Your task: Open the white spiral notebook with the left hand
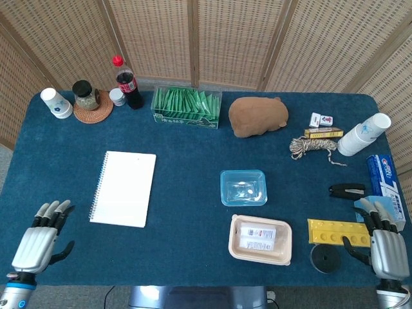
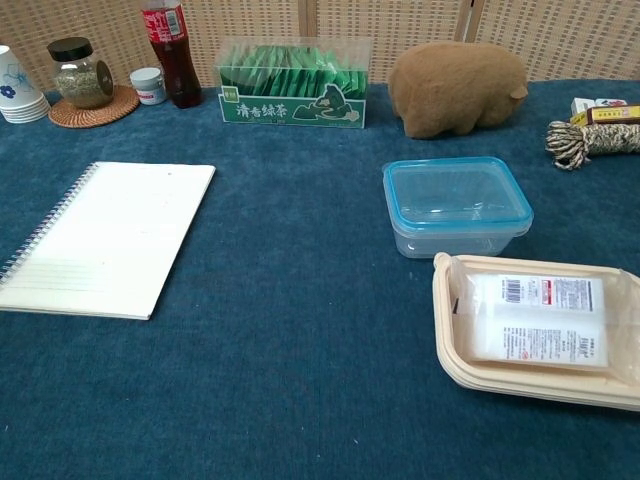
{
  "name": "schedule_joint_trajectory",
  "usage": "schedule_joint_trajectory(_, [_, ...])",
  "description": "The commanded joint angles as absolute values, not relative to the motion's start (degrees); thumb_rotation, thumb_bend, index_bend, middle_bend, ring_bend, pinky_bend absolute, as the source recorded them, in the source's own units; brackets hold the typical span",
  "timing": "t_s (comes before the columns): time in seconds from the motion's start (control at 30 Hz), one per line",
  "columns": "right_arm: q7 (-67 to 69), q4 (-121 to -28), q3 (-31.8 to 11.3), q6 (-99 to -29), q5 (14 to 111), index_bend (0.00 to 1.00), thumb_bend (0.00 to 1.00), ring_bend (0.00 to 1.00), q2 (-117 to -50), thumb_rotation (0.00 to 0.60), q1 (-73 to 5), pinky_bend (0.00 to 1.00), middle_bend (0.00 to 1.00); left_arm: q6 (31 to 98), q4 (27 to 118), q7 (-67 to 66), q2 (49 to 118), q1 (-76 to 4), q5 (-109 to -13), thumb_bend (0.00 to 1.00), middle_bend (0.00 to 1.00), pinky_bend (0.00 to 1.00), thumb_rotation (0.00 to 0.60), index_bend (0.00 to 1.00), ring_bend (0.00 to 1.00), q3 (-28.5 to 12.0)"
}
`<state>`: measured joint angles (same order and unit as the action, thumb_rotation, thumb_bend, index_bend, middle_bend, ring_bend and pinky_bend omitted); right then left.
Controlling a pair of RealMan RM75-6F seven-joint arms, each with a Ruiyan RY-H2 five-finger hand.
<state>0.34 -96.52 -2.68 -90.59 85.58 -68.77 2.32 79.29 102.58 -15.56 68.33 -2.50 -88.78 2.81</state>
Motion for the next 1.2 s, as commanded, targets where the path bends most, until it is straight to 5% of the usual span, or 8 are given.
schedule_joint_trajectory(0.03, [0.66, -96.34, -2.64, -90.99, 85.48, 0.22, 0.31, 0.04, -68.58, 0.600, 2.67, 0.12, 0.15, 75.76, 103.31, -18.31, 70.16, -5.61, -88.85, 0.31, 0.09, 0.00, 0.600, 0.21, 0.00, 1.51])
schedule_joint_trajectory(0.6, [2.30, -95.11, -2.74, -92.63, 84.30, 0.22, 0.31, 0.04, -67.87, 0.600, 4.62, 0.12, 0.15, 60.32, 98.93, -28.79, 82.16, -17.53, -79.31, 0.31, 0.08, 0.00, 0.600, 0.20, 0.00, -3.38])
schedule_joint_trajectory(1.2, [3.64, -94.74, -3.09, -94.69, 84.03, 0.22, 0.31, 0.04, -66.79, 0.600, 6.46, 0.12, 0.15, 59.96, 94.28, -35.75, 90.05, -21.66, -73.05, 0.31, 0.07, 0.00, 0.600, 0.20, 0.00, -3.77])
